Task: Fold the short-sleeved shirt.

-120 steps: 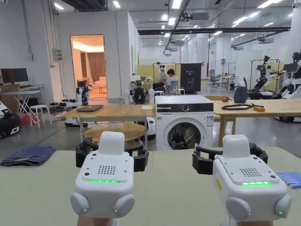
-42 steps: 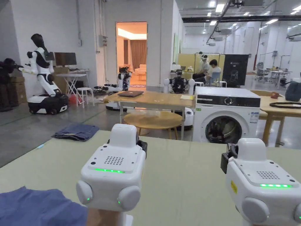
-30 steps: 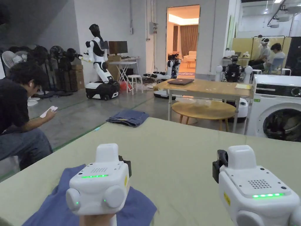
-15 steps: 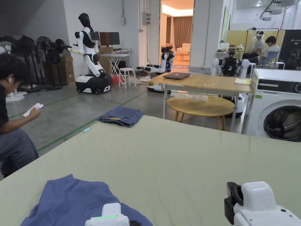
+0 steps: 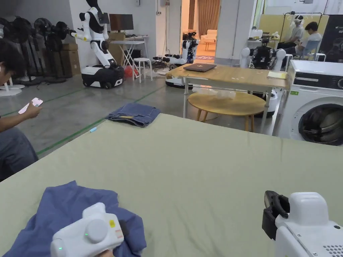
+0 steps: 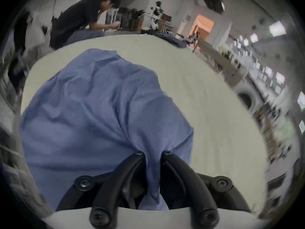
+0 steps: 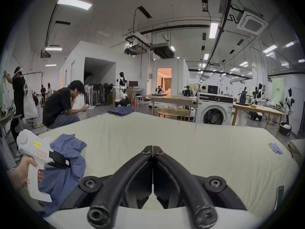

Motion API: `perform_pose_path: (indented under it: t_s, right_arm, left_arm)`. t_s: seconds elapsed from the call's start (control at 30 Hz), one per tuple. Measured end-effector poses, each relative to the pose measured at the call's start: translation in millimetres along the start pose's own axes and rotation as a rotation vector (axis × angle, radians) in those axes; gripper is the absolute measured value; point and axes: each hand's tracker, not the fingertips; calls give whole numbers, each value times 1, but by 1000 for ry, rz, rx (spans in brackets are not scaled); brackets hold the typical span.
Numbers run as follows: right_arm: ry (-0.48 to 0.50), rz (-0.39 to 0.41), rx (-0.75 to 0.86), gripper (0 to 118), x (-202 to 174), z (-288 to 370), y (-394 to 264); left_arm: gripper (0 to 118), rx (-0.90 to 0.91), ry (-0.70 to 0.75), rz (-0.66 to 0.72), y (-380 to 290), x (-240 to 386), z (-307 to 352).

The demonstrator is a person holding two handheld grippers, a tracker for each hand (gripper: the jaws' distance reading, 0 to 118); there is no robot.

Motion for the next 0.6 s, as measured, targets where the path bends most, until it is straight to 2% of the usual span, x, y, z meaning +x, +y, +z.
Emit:
perform_pose_path:
  t_s: [0.13,0.23,0.37,0.47,0.53,0.6]
  right_arm:
    - [-31,-48,57,0,25,29,14]
    - [-81,-92,116,0,51,55,25]
    - [-160,-129,184,0,91,96,36]
    - [-252,-125,221,0,124,131,38]
    - [-302,-153,236,0,149,155,36]
    - [-365,-173,246,0,173,179,33]
  left_arm:
    - [7,157,-60,-139,4,52,54]
    - [7,179,-259,-172,-2,104,88]
    - [7,184,-459,-339,-41,196,113]
    - [6,83,-624,-444,-96,266,114]
    - [6,-27,-748,-500,-144,309,110]
    - [6,-91,-810,-599,-198,347,106]
